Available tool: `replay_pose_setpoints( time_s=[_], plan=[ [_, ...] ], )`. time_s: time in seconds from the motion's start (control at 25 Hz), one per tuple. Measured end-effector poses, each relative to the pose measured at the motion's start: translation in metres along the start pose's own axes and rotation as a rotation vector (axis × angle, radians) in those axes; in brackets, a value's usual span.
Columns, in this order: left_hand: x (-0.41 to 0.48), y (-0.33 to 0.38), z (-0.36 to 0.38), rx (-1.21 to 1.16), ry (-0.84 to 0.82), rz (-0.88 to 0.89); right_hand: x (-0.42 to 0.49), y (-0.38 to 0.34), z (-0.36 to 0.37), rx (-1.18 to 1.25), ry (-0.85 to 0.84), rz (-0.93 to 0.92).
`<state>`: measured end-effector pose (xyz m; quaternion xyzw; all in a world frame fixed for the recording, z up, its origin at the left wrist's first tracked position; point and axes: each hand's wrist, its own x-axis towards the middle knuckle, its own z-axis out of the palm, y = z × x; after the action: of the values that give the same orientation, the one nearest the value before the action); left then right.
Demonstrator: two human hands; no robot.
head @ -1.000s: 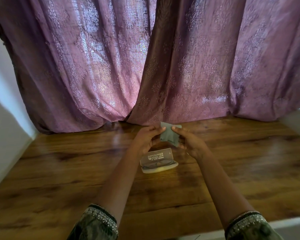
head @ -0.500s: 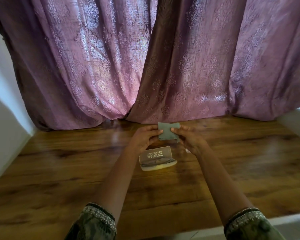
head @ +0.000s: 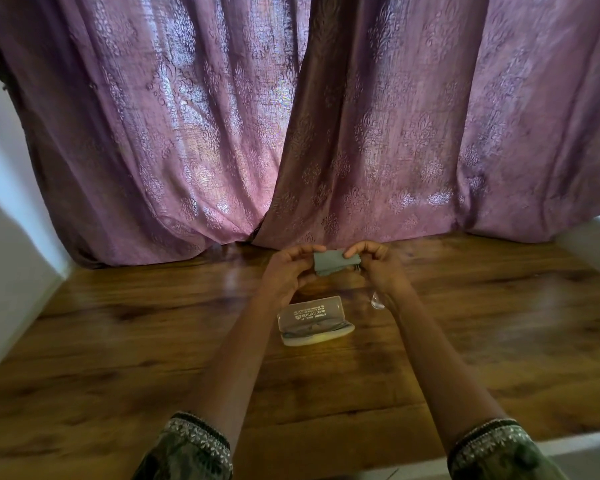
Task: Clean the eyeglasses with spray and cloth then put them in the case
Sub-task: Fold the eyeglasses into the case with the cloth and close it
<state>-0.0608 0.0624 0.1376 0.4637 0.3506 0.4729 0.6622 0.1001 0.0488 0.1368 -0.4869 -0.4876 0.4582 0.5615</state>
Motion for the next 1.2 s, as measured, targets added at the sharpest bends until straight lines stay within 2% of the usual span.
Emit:
replay_pose_setpoints(
  time_s=[0.12,0.32,0.52,0.68,0.84,1.0,1.2],
  plan=[
    [0.0,0.002,0.001,-0.018,-0.022,0.006,0.0,0.0,0.0,0.012,0.016,-0.015],
    [0.002,0.003,0.007,-0.175,-0.014,-0.129,0.001,0.001,-0.003,0.066,0.03,-0.027],
    [0.002,-0.003,0.011,-0.009,0.038,-0.1,-0.003,-0.002,-0.004,0.052,0.016,-0.044],
    [0.0,-0.001,0.015,0.071,0.067,-0.027,-0.003,-0.003,-0.007,0.228,0.039,0.158],
    [-0.001,-0.002,0.015,0.1,0.119,0.022,-0.002,0.002,-0.009,0.102,-0.034,0.228],
    [-0.001,-0.006,0.012,0.146,0.175,0.048,-0.004,0.0,-0.01,0.098,0.076,0.223],
    [-0.005,-0.01,0.008,0.145,0.189,0.013,-0.006,0.003,-0.007,0.235,0.105,0.248]
  ],
)
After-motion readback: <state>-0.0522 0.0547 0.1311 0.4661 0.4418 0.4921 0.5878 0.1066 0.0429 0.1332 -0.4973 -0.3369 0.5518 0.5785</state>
